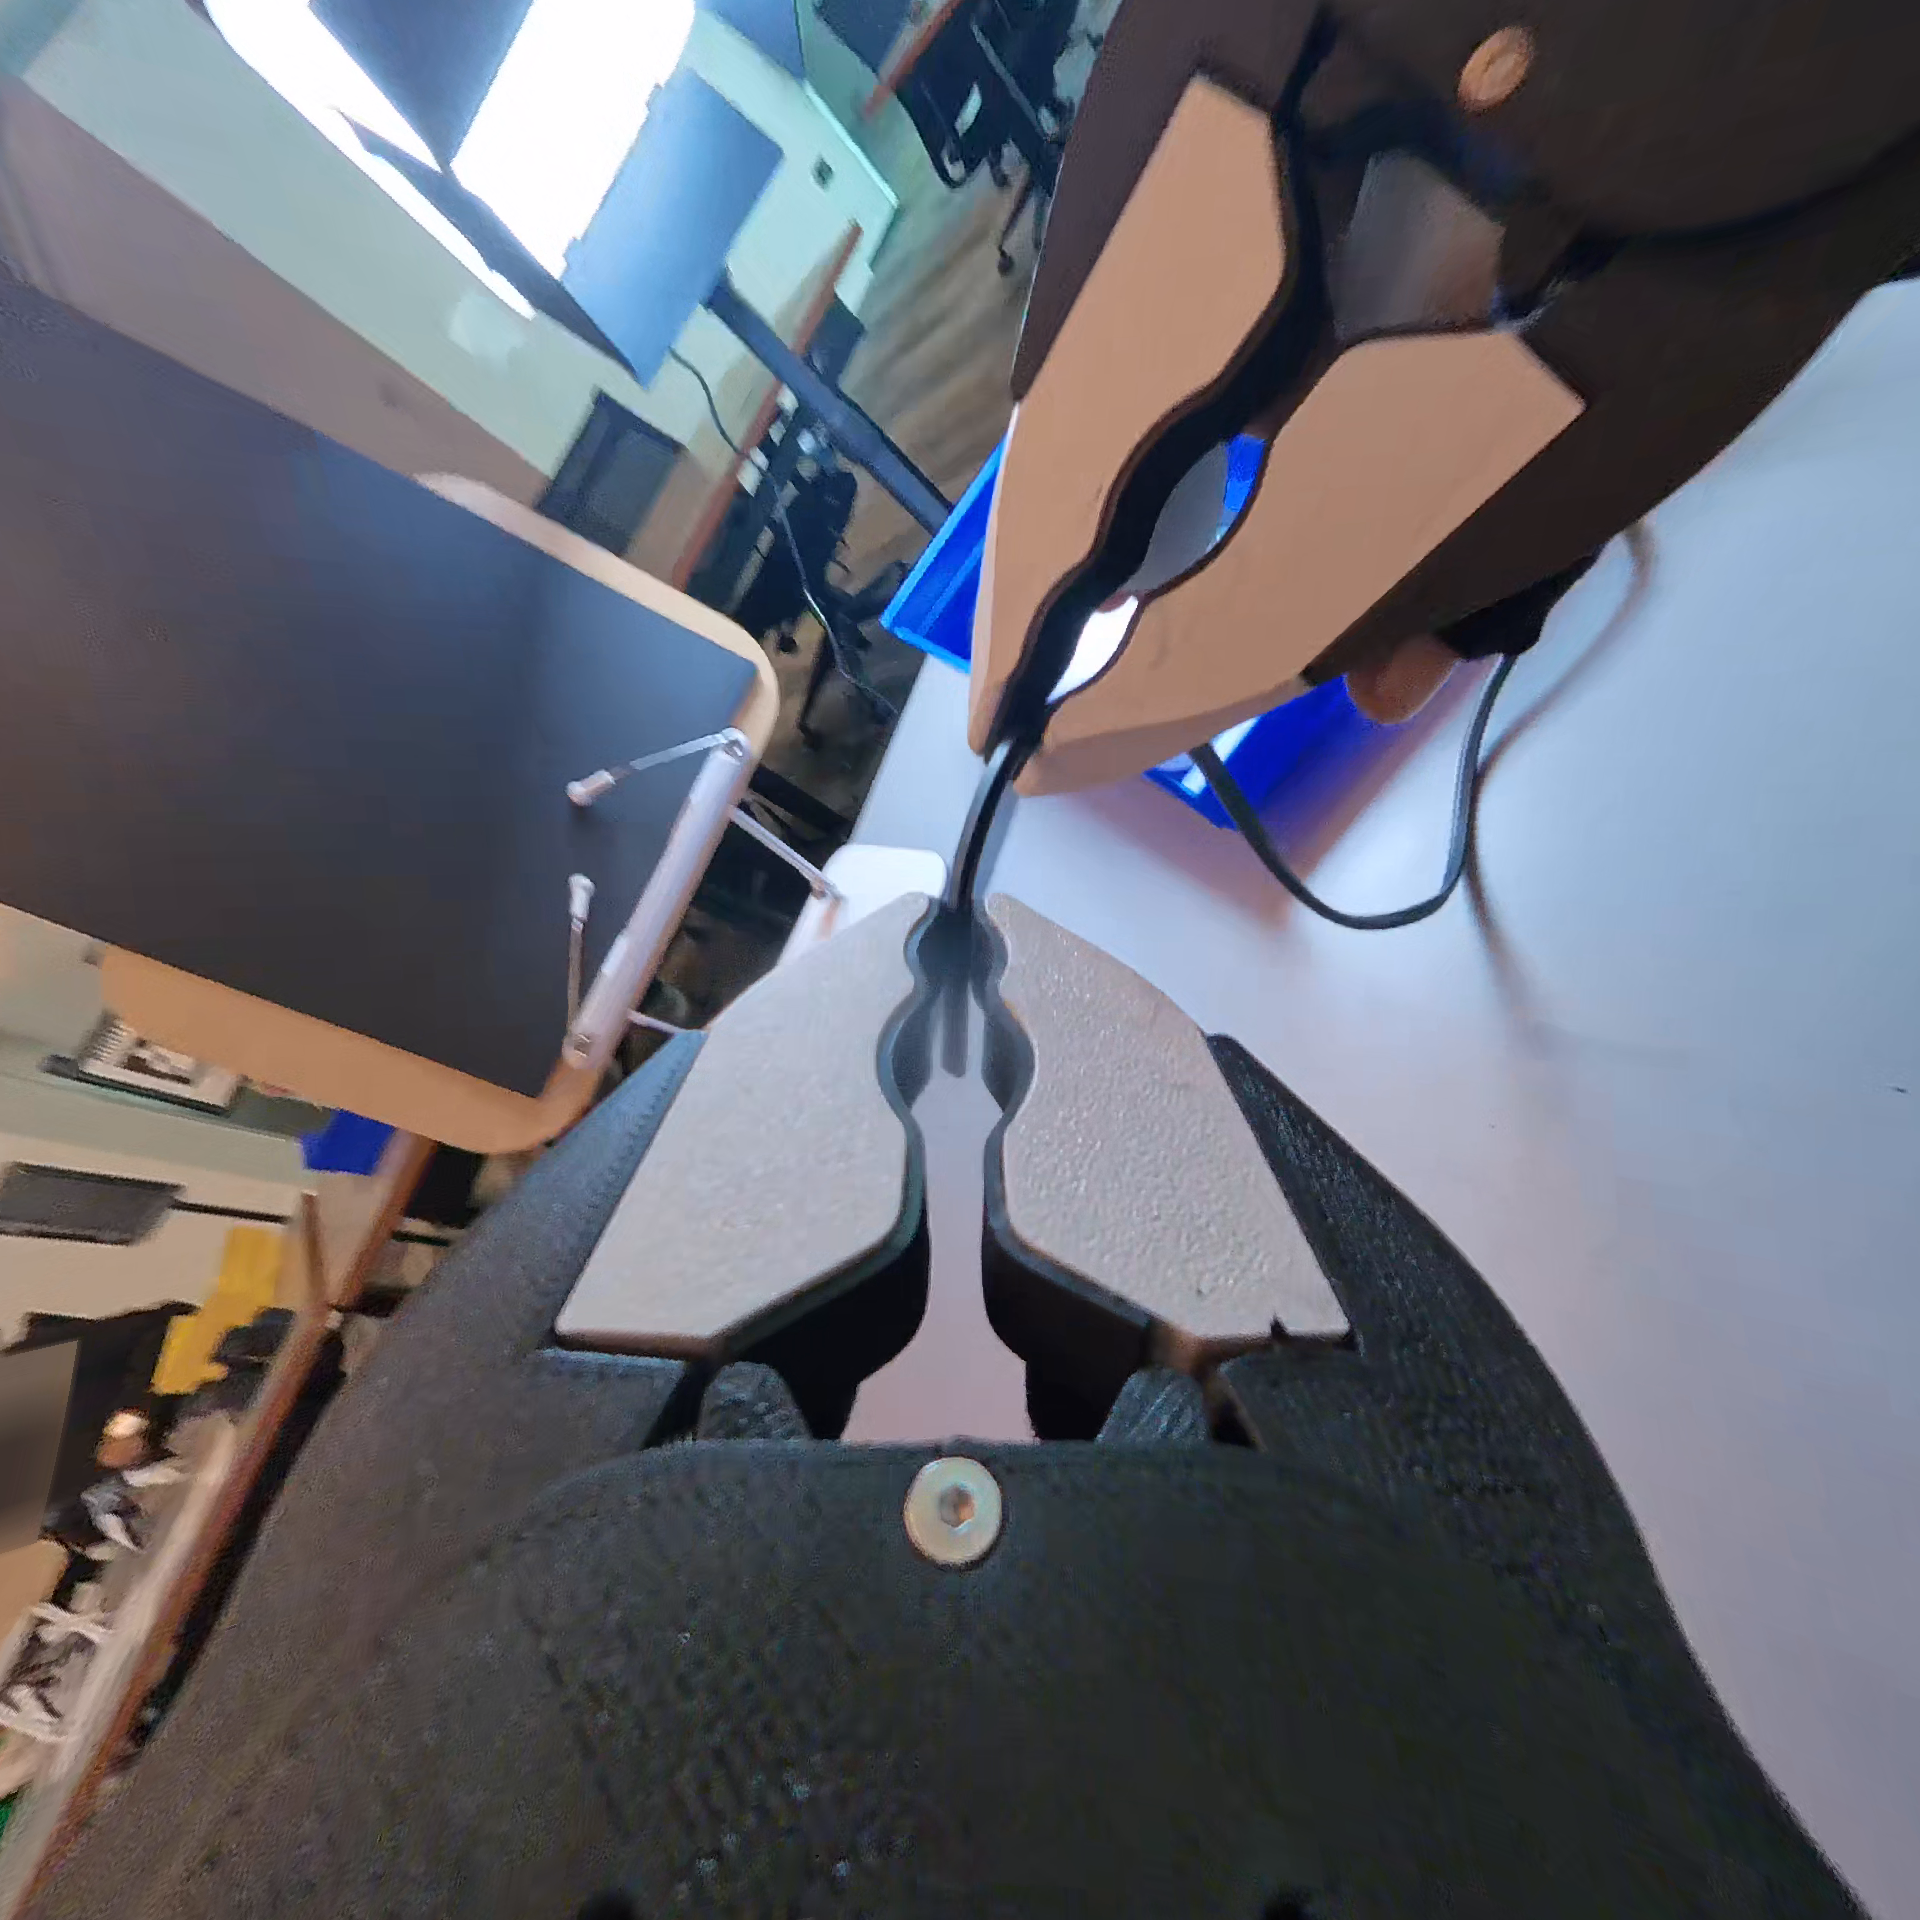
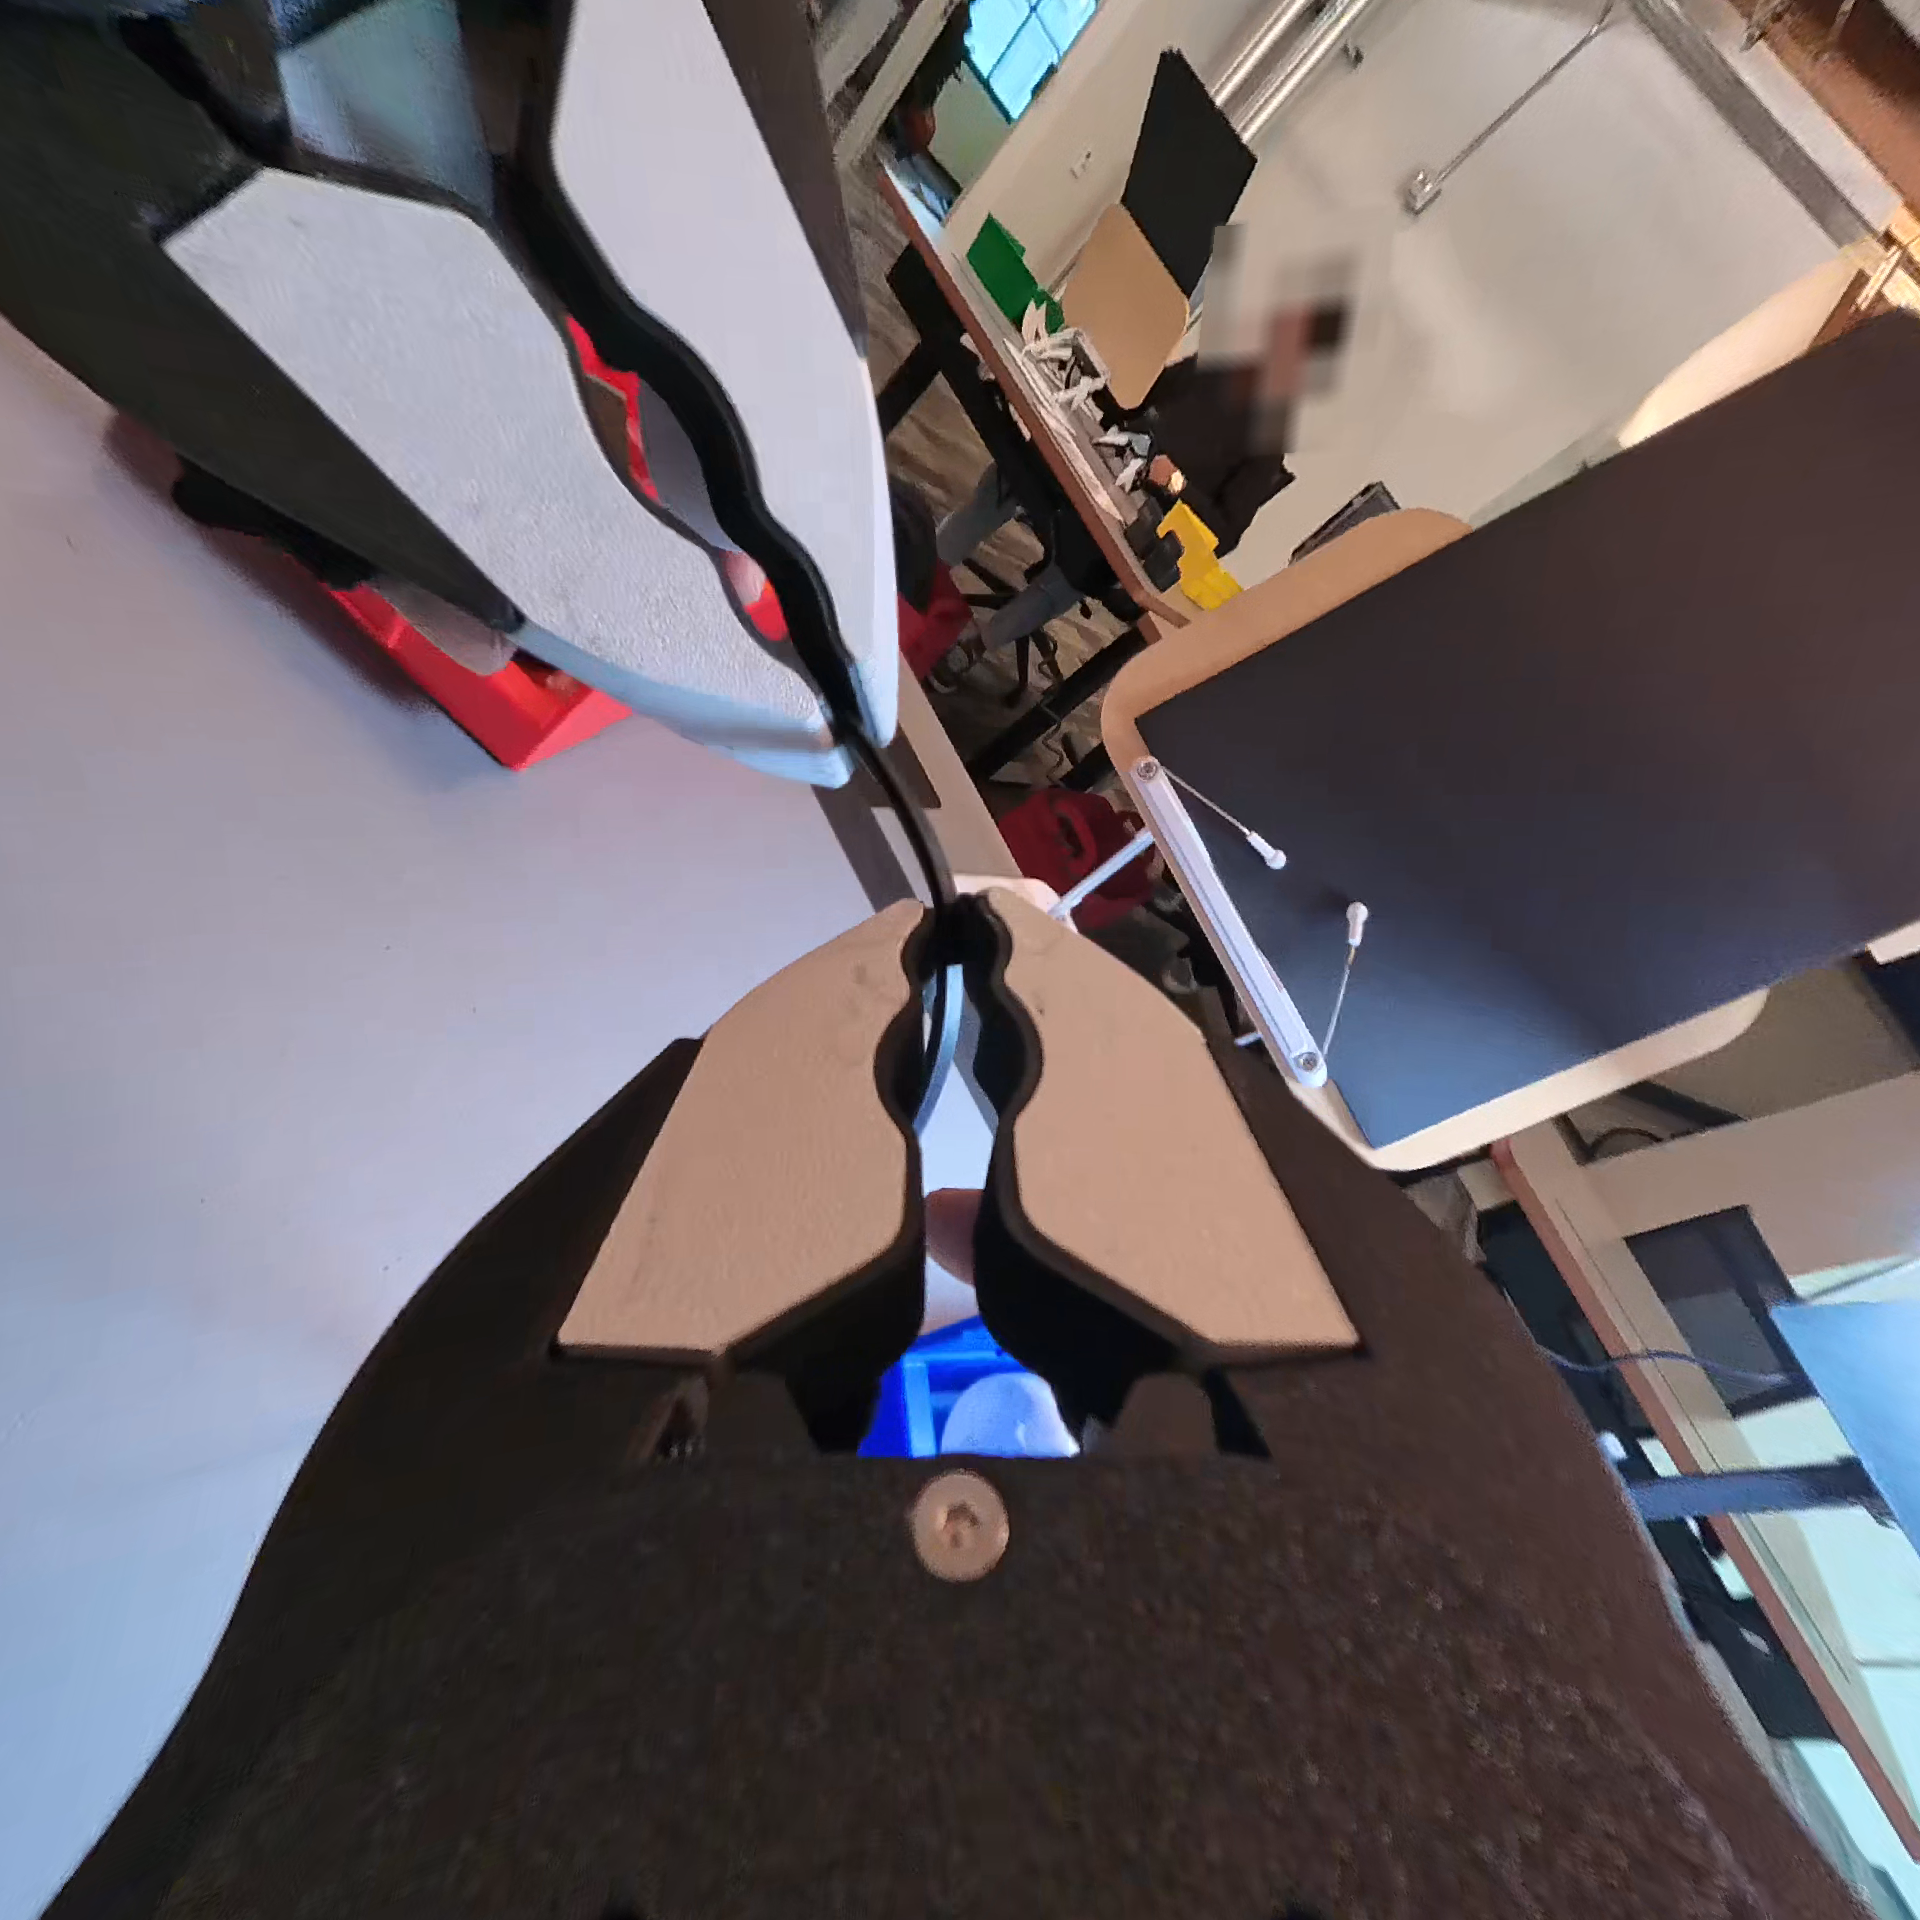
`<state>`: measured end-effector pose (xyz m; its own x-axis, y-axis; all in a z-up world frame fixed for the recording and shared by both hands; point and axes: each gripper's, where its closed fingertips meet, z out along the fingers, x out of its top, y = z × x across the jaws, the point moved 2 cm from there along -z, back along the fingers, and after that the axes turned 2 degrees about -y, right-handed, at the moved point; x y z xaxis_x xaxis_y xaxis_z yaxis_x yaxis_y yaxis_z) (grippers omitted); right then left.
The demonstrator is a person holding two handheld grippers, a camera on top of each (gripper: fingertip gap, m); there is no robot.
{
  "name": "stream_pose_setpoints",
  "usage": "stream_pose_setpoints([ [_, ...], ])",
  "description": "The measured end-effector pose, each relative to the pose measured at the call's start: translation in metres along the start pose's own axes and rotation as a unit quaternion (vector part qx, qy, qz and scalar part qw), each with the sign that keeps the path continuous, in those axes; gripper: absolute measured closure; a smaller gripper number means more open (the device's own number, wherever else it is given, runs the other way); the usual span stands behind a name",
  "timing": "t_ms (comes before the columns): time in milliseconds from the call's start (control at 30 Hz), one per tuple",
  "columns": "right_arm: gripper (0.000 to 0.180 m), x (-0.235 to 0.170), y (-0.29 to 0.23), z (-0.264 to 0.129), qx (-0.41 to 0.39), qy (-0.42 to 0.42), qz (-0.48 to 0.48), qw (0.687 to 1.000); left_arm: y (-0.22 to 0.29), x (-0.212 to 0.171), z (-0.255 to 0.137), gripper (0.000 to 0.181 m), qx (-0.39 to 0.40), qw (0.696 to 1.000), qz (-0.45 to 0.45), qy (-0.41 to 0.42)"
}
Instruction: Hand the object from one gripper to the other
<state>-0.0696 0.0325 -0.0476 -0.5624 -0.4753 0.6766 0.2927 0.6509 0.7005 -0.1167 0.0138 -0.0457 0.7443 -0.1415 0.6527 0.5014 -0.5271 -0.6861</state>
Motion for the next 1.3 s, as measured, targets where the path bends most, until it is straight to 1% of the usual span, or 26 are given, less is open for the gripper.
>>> stream_pose_setpoints([
  [67, 0.175, -0.005, -0.001, 0.003, -0.019, -0.033, -0.024, 0.999, 0.001, -0.007, 0.005, 0.175, 0.006, 1.0, 0.003, -0.022],
  [133, 0.176, -0.01, -0.004, 0.006, -0.023, -0.058, -0.041, 0.997, 0.004, -0.009, 0.008, 0.163, 0.012, 0.999, 0.027, -0.045],
  [300, 0.175, -0.015, -0.017, 0.012, 0.015, -0.072, -0.022, 0.997, 0.012, -0.007, 0.011, 0.167, 0.01, 0.997, 0.053, -0.051],
  [400, 0.175, -0.015, -0.019, 0.012, 0.027, -0.071, -0.011, 0.997, 0.015, -0.009, 0.013, 0.176, 0.003, 0.997, 0.06, -0.05],
  [500, 0.175, -0.01, -0.013, 0.009, 0.031, -0.04, 0.02, 0.998, 0.011, -0.005, 0.011, 0.177, 0.001, 0.999, 0.044, -0.024],
  [600, 0.164, -0.01, -0.006, 0.009, 0.039, -0.018, 0.062, 0.997, 0.002, -0.003, 0.005, 0.177, 0.005, 1.0, 0.017, 0.007],
  [667, 0.164, -0.014, -0.005, 0.011, 0.043, -0.013, 0.077, 0.996, -0.004, -0.003, 0.001, 0.177, 0.004, 1.0, -0.004, 0.021],
  [733, 0.174, -0.013, -0.004, 0.012, 0.04, 0.001, 0.079, 0.996, -0.009, -0.009, 0.0, 0.177, 0.005, 1.0, -0.013, 0.016],
  [867, 0.175, -0.014, -0.009, 0.014, 0.038, -0.022, 0.061, 0.997, -0.001, -0.027, 0.009, 0.176, -0.035, 0.998, -0.038, -0.032],
  [933, 0.175, -0.02, -0.013, 0.016, 0.038, -0.048, 0.046, 0.997, 0.003, -0.027, 0.013, 0.162, -0.032, 0.998, -0.026, -0.043],
  [967, 0.175, -0.021, -0.014, 0.017, 0.038, -0.055, 0.039, 0.997, 0.006, -0.025, 0.014, 0.161, -0.033, 0.998, -0.018, -0.045],
  [1167, 0.175, -0.024, -0.026, 0.02, 0.068, -0.071, 0.042, 0.994, 0.018, -0.02, 0.019, 0.175, -0.036, 0.998, 0.018, -0.047],
  [1300, 0.174, -0.02, -0.019, 0.018, 0.064, -0.044, 0.065, 0.995, 0.014, -0.018, 0.019, 0.177, -0.037, 0.999, 0.001, -0.027],
])
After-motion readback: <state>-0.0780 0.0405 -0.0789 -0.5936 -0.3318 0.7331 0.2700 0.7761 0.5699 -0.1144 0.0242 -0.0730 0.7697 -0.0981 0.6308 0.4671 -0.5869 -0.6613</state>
